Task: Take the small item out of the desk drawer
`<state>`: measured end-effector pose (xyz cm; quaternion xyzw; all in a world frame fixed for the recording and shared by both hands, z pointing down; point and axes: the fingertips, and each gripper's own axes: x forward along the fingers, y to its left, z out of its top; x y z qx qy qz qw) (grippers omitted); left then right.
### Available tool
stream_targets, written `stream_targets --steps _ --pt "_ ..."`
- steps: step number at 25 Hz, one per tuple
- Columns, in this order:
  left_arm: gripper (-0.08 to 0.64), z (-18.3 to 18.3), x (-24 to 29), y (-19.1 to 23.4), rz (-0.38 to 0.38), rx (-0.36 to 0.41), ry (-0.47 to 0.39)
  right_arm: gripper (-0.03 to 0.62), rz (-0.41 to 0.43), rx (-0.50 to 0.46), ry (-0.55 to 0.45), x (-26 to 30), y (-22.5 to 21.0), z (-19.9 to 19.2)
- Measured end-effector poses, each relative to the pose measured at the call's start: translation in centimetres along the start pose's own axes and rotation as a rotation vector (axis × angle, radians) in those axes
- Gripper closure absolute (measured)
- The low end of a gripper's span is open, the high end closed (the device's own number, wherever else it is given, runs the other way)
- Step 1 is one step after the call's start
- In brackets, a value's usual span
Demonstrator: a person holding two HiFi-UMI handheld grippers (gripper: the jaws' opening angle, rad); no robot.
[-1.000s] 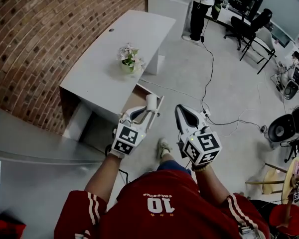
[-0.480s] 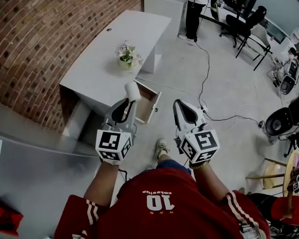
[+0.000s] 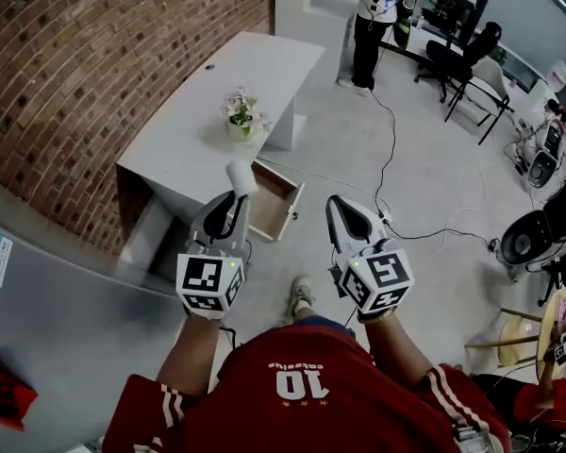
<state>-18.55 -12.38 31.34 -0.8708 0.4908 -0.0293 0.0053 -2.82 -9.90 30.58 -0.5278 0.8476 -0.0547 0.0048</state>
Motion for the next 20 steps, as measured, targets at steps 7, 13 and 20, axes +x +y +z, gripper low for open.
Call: stream_targets --steps 7,13,20 --pt "0.488 0.1 -0.8 -0.8 0.018 0.038 0.005 0.592 0.031 0.001 -0.015 0.0 0.6 0.2" --pt "0.488 0.6 -1.0 -1.4 -0.001 0.044 0.002 0.594 0.037 -0.006 -0.025 -0.2 0.6 0.8" --pt "0.488 0.7 -1.5 -2.0 -0.009 0.031 -0.005 0.594 0.049 -0.002 -0.024 -0.7 1.1 0.8"
